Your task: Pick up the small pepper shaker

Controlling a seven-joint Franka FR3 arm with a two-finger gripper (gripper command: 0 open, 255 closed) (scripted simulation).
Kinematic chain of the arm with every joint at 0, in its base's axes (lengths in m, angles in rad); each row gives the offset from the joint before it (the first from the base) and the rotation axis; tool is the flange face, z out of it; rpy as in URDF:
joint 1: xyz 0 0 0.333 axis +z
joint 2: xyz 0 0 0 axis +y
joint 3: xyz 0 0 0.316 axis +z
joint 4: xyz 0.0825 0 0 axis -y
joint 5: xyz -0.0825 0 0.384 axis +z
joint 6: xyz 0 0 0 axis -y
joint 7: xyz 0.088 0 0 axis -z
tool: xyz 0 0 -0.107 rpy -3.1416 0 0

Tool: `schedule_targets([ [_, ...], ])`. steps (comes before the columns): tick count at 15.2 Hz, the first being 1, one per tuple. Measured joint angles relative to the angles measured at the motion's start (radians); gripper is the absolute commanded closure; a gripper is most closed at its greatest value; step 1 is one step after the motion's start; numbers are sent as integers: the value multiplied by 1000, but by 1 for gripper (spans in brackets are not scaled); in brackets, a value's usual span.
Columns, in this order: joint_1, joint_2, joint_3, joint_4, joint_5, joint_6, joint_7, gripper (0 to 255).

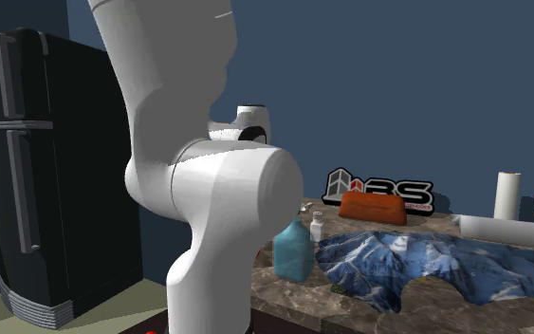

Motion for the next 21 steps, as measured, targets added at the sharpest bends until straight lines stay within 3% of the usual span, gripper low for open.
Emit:
schedule_targets([
  [5, -16, 136, 42, -9, -11, 152, 20, 0],
  [9, -50, 207, 68, -9, -47, 223, 42, 0],
  [10, -51, 213, 69, -9, -49, 229, 42, 255],
  [21, -50, 208, 68, -9, -47, 226, 42, 255],
])
